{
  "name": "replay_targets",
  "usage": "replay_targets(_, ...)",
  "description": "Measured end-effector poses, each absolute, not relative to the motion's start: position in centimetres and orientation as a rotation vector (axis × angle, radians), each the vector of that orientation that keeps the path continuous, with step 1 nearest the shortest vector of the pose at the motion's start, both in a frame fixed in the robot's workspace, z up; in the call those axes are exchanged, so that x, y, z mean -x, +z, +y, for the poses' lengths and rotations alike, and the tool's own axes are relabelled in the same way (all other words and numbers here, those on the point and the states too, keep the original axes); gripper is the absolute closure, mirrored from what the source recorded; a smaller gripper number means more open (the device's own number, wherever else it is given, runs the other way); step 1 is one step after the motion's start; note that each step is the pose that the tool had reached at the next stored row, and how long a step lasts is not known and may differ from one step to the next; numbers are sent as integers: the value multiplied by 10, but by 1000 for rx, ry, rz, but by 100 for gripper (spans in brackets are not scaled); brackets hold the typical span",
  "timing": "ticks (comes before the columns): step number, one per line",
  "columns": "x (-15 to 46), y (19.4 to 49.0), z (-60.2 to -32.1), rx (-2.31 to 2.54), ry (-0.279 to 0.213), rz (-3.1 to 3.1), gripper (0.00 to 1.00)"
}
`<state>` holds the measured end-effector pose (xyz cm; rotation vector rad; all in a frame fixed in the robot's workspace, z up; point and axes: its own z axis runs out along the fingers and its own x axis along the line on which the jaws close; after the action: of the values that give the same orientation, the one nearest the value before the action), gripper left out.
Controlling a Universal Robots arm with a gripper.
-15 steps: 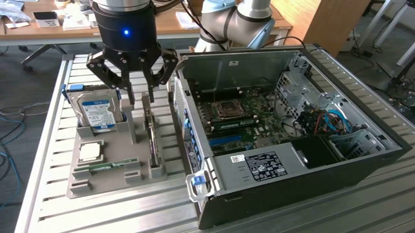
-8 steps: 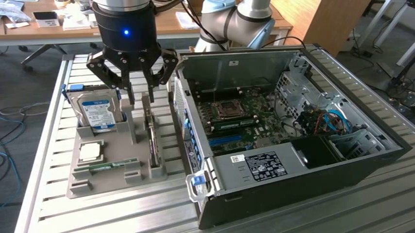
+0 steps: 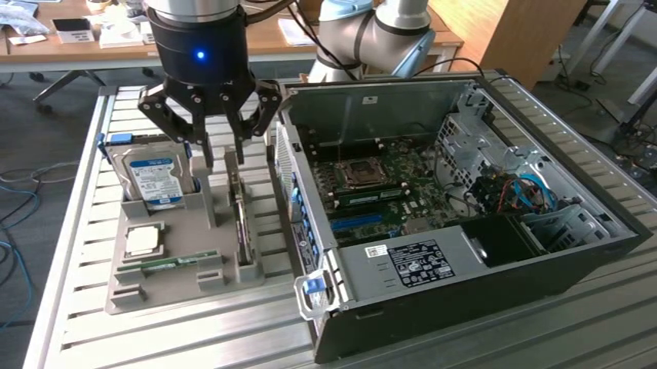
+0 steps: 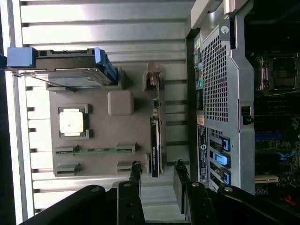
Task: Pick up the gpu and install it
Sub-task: 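Pick up the gpu and move the gpu toward the slot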
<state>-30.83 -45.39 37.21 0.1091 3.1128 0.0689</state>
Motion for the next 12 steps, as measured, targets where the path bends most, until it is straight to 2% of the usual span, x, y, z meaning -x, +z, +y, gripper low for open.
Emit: replay_targets(12,308,368,-454,-109,69,3113,58)
